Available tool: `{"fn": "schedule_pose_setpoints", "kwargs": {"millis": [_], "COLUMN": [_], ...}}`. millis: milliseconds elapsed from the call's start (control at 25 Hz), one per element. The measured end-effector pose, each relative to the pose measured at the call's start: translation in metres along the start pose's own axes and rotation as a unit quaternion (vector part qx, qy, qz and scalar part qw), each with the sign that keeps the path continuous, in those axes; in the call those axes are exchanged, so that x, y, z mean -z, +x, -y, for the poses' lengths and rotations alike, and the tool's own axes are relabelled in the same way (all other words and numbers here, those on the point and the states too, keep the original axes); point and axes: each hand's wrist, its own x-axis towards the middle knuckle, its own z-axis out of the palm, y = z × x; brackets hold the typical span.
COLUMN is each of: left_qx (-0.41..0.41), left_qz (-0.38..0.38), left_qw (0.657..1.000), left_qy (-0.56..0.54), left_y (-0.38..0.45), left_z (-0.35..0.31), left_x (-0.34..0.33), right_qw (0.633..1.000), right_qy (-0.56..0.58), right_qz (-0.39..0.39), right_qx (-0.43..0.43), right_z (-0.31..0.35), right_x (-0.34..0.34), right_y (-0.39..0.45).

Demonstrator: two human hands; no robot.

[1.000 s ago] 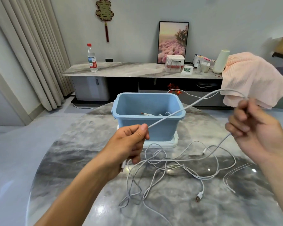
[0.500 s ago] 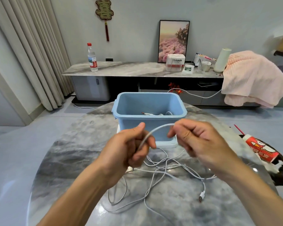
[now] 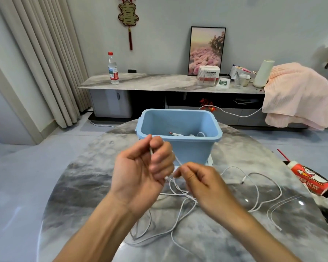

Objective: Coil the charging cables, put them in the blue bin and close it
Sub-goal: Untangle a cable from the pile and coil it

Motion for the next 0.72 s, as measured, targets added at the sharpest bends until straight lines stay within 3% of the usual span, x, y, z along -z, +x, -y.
{"fn": "schedule_pose_setpoints", "kwargs": {"millis": [160,280,400,600,720], "left_qx": [-0.145,-0.188,-0.182,-0.123,-0.06], "left_qz": [-0.11,-0.1,-0.069,0.008,0.037], "left_qw": [0.981,0.923,0.861,0.76,0.777], "left_qy": [0.072,0.321,0.469,0.638,0.625], "left_y": [0.007,0.01,0.008,0.003,0.002], "left_z": [-0.008,-0.007,-0.005,0.01,0.017], "left_x": [0.008,0.013,0.011,0.006,0.0], "right_qw": [0.99,0.979,0.963,0.927,0.93], "right_qy": [-0.105,-0.186,-0.264,-0.33,-0.297], "right_qz": [0.093,0.082,-0.002,0.021,-0.005], "right_qx": [0.01,0.01,0.06,0.177,0.218], "right_z": [0.028,0.047,0.054,0.059,0.056], "right_x": [-0.026,-0.012,0.021,0.04,0.055], "right_y": [-0.02,-0.023,-0.018,-0.017,-0.011]}}
